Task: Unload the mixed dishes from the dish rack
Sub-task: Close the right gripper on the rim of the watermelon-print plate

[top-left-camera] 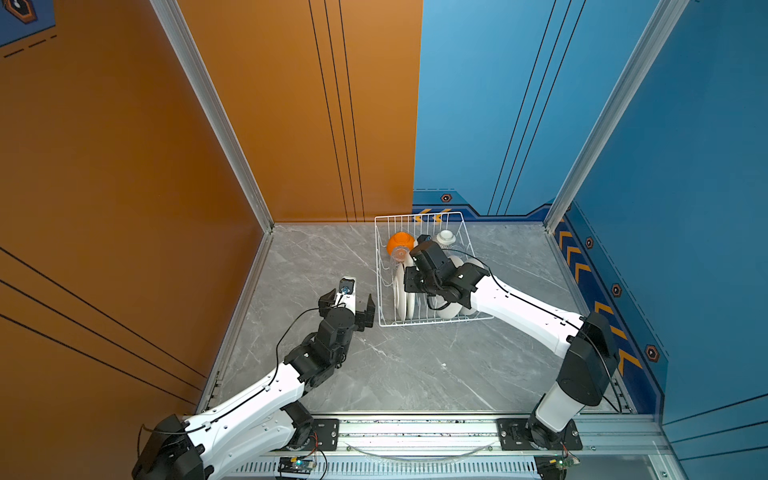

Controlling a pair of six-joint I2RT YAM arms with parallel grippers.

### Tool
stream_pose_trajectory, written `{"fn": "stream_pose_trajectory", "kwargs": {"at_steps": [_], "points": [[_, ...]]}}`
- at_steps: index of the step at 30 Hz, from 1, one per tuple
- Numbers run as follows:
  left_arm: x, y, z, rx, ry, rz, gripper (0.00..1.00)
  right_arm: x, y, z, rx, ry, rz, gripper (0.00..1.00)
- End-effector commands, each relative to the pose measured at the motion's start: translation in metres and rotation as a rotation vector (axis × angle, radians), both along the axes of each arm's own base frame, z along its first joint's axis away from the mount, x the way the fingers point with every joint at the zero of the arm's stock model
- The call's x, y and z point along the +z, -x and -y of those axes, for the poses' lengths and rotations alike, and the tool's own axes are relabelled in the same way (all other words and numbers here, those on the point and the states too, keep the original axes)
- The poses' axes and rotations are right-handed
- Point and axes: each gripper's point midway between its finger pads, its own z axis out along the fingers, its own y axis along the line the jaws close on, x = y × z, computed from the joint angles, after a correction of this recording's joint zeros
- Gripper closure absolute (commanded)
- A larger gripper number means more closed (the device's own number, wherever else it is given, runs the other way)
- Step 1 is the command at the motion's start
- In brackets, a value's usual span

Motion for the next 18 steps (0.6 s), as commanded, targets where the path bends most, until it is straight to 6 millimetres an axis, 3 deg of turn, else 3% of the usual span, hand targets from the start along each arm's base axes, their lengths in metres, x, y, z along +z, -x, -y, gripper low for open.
{"fn": "stream_pose_trajectory", "kwargs": {"at_steps": [1, 9, 18], "points": [[-0.003, 0.001, 0.001, 0.005, 0.003, 0.005, 0.02, 0.127, -0.02, 0.008, -0.045, -0.14, 0.323, 1.0], [-0.003, 0.001, 0.0, 0.008, -0.001, 0.005, 0.02, 0.13, -0.026, 0.014, -0.06, -0.133, 0.334, 1.0], [-0.005, 0.0, 0.001, 0.007, -0.002, 0.003, 0.02, 0.153, -0.024, 0.018, -0.085, -0.185, 0.359, 1.0]]}}
